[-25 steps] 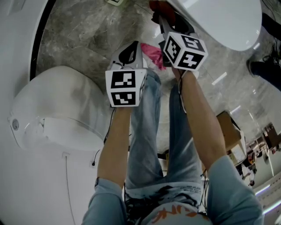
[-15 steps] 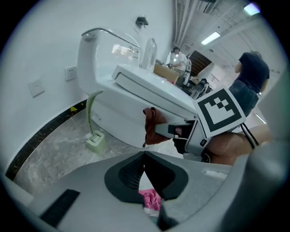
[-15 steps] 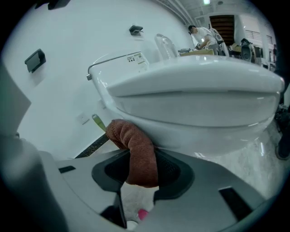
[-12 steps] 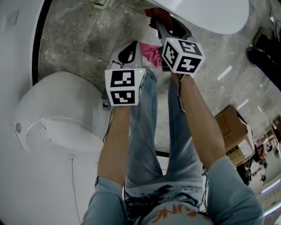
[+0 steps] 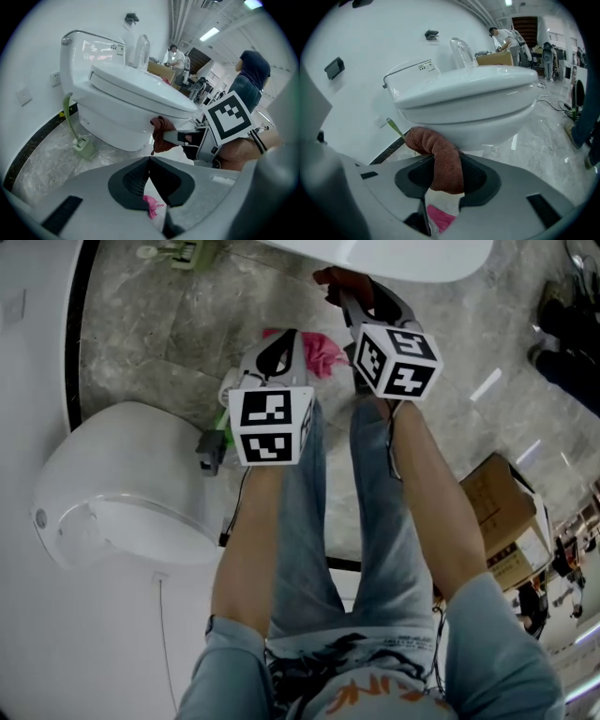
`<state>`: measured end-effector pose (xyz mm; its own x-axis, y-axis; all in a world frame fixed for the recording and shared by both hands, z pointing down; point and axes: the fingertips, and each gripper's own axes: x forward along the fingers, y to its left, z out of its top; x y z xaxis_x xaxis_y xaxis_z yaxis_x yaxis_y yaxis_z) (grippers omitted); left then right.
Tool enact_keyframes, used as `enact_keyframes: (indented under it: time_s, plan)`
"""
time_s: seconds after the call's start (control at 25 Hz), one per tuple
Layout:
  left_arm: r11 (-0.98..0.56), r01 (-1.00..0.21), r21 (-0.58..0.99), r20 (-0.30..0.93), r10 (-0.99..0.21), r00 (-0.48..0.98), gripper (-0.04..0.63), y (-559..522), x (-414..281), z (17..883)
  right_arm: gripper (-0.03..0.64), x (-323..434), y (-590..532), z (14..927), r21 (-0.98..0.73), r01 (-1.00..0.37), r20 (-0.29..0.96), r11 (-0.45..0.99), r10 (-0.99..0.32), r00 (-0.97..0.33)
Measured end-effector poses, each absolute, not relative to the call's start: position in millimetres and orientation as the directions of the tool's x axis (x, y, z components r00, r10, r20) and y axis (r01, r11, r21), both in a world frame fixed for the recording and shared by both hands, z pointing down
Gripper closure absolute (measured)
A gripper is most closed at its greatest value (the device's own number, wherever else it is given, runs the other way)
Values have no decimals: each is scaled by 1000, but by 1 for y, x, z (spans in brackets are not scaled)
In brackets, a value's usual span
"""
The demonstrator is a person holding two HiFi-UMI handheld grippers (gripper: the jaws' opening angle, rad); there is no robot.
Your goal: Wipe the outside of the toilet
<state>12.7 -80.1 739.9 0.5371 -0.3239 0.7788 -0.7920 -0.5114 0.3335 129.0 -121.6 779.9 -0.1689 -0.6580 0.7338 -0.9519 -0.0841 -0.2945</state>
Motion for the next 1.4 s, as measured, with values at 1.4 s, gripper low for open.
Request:
enact_keyframes:
  time_s: [1.4]
  plan:
    - [-318, -871, 374, 780, -400, 481, 597, -128, -140, 793, 468, -4, -152, 834, -306, -947, 783, -102, -592, -189]
